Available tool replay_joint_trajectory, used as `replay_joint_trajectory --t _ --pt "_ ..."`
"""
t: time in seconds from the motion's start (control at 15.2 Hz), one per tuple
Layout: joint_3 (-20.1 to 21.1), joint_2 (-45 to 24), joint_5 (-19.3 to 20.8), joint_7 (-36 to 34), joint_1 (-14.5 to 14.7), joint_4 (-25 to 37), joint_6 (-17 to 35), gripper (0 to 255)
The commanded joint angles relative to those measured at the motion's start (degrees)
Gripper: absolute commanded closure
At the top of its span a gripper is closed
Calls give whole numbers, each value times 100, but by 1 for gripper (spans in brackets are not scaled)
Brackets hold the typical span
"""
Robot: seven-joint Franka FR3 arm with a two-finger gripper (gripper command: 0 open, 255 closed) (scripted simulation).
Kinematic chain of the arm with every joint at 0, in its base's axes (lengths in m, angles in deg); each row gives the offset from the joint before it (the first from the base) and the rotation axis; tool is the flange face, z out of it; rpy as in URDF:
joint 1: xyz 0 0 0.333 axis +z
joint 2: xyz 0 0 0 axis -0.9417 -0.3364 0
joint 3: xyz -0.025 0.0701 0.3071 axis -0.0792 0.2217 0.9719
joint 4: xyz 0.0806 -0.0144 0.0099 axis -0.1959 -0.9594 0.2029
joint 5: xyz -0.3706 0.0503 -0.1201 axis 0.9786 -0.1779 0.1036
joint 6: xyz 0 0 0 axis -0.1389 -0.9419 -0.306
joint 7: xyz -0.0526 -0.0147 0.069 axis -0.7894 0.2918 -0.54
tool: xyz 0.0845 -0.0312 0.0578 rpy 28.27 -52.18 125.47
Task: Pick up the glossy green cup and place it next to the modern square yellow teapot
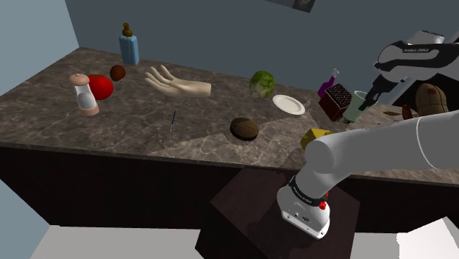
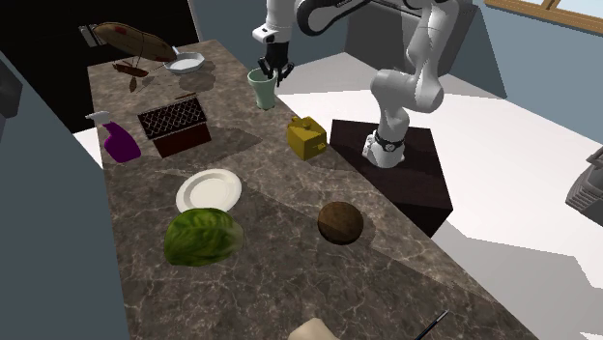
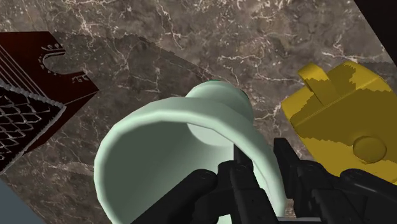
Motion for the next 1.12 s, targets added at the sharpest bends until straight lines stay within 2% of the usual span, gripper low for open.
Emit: replay_joint_trajectory --t 0.0,0.59,1.06 --pt "-100 -36 47 -12 13 -125 177 255" --pt "-603 -293 204 -44 170 -558 922 255" --pt "-1113 -592 284 -43 420 -831 1549 255"
